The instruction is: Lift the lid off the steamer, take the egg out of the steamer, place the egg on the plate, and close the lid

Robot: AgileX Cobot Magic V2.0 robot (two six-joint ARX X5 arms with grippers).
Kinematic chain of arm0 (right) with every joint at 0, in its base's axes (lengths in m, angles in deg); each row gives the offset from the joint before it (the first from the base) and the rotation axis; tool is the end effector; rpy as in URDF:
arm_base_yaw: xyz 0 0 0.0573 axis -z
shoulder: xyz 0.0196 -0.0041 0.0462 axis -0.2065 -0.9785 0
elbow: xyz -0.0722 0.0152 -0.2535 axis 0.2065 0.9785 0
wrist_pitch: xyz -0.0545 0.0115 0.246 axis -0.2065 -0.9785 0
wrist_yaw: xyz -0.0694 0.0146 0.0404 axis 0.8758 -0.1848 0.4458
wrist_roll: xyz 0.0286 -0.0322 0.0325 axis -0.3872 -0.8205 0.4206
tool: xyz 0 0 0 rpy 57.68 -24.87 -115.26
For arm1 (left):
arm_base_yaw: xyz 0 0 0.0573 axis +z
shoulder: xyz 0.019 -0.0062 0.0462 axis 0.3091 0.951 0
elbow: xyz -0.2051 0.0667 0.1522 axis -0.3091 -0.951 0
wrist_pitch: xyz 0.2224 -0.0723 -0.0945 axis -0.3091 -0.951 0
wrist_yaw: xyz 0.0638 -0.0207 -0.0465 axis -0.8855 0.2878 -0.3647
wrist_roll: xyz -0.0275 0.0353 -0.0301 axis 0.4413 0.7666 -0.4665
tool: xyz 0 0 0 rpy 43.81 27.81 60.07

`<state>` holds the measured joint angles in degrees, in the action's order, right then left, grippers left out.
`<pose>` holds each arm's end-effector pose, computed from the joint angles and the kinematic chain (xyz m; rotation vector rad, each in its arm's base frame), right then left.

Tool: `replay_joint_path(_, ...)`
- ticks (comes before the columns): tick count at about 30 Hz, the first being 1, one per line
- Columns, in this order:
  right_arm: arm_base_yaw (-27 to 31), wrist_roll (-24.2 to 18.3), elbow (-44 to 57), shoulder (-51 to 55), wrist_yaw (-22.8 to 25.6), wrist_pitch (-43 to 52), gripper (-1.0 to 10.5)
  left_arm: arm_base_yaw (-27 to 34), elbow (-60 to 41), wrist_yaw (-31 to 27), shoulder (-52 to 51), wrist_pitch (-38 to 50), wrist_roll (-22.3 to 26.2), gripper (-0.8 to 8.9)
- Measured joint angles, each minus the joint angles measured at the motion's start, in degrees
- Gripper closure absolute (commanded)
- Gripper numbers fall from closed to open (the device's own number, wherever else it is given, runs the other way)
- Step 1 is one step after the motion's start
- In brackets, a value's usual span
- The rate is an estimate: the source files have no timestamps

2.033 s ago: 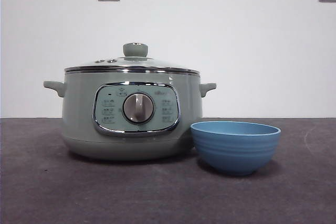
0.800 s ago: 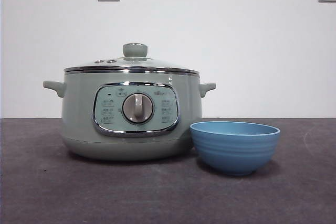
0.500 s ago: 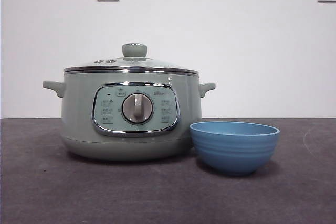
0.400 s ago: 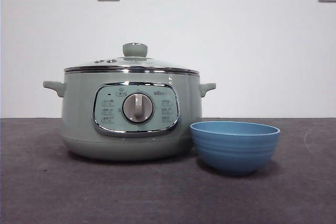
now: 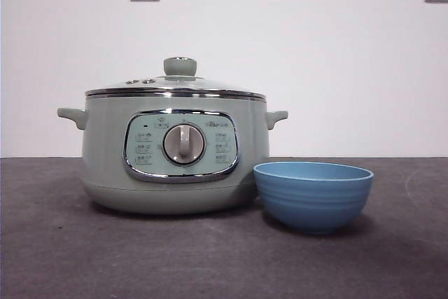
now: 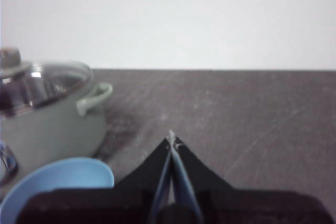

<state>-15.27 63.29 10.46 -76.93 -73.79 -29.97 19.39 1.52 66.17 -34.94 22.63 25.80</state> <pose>0.0953 0.0115 0.1834 0.0279 0.0191 0.2645 0.0955 -0.0008 0.1518 0.0579 0.1628 -0.0902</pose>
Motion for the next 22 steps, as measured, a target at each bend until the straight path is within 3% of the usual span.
replay_joint_path(11, 0.0, 0.5, 3.8, 2.9, 0.1, -6.4, 9.5, 0.0, 0.0, -0.1, 0.0, 0.0, 0.0, 8.17)
replay_joint_path(22, 0.0, 0.8, 3.8, 2.9, 0.0, -6.5, 9.5, 0.0, 0.0, -0.1, 0.0, 0.0, 0.0, 8.17)
